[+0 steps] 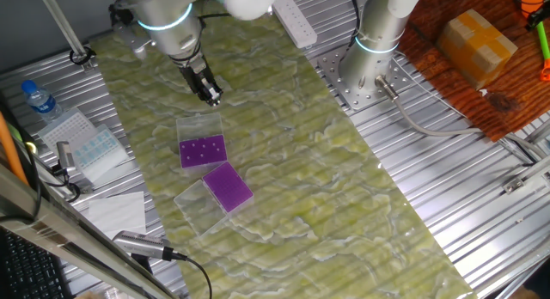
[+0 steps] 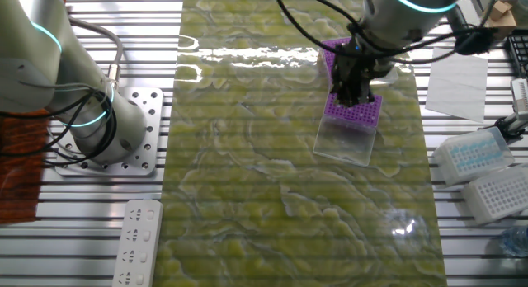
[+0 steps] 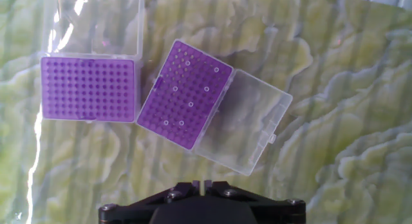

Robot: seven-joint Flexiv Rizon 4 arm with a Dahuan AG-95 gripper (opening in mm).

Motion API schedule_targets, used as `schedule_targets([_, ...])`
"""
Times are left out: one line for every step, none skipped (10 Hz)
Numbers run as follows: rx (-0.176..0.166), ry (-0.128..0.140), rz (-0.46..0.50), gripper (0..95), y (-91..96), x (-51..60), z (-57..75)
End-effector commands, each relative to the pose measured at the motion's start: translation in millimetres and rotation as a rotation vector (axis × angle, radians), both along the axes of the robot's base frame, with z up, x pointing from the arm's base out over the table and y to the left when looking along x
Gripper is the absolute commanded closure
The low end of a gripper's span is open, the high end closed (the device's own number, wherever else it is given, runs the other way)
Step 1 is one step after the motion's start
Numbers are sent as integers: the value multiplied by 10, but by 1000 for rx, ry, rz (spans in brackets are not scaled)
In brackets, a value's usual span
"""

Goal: Transfer all small pipette tips from one holder to another

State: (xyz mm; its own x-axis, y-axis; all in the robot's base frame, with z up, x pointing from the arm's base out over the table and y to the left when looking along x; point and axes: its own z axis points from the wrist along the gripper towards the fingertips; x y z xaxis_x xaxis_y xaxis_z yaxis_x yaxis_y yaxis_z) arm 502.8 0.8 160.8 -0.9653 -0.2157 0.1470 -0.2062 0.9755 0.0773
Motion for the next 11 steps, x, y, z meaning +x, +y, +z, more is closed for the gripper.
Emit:
schedule_targets([-30, -38, -66, 950, 9, 104, -263])
schedule_targets([-31, -35, -83, 950, 18, 128, -368])
schedule_targets([-27, -39, -83, 950, 23, 138, -408])
schedule_targets([-14, -55, -97, 950, 49, 176, -502])
schedule_targets([-14, -55, -108, 950, 77, 215, -526])
schedule_targets([-18, -50, -118, 950, 89, 230, -521])
schedule_targets([-18, -50, -121, 950, 89, 229, -519])
schedule_targets([-21, -52, -108, 950, 88, 224, -510])
schedule_targets([-24, -53, -96, 950, 85, 221, -504])
schedule_targets([-26, -54, -58, 950, 72, 206, -470])
schedule_targets([-29, -52, -50, 950, 56, 195, -403])
